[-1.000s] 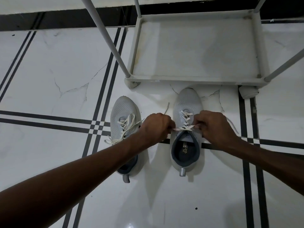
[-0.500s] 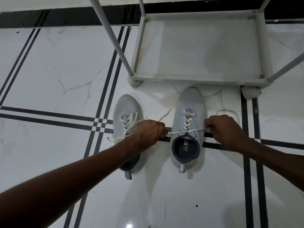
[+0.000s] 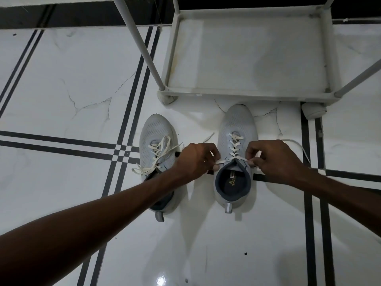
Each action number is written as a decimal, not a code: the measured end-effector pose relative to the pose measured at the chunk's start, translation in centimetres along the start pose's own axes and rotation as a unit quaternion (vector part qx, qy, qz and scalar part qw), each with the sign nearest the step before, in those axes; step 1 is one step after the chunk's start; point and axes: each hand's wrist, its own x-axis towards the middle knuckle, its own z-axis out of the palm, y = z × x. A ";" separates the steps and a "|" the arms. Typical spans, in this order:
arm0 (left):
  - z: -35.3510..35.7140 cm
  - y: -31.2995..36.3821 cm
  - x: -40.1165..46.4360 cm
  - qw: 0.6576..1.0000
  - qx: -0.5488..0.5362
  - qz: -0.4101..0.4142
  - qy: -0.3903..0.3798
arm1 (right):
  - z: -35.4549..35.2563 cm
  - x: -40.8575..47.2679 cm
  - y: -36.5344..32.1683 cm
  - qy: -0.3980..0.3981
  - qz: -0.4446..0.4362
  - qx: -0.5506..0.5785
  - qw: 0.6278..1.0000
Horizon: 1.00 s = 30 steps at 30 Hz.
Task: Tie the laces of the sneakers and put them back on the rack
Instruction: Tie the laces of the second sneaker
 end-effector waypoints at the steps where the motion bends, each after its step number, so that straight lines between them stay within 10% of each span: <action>1: 0.2 0.1 0.0 1.000 -0.003 -0.008 0.005 | 0.1 0.0 -0.1 0.006 0.007 0.015 1.000; 30: -0.2 -0.4 -0.6 0.967 0.238 0.083 -0.039 | 2.1 -0.9 2.4 0.033 -0.137 -0.147 0.979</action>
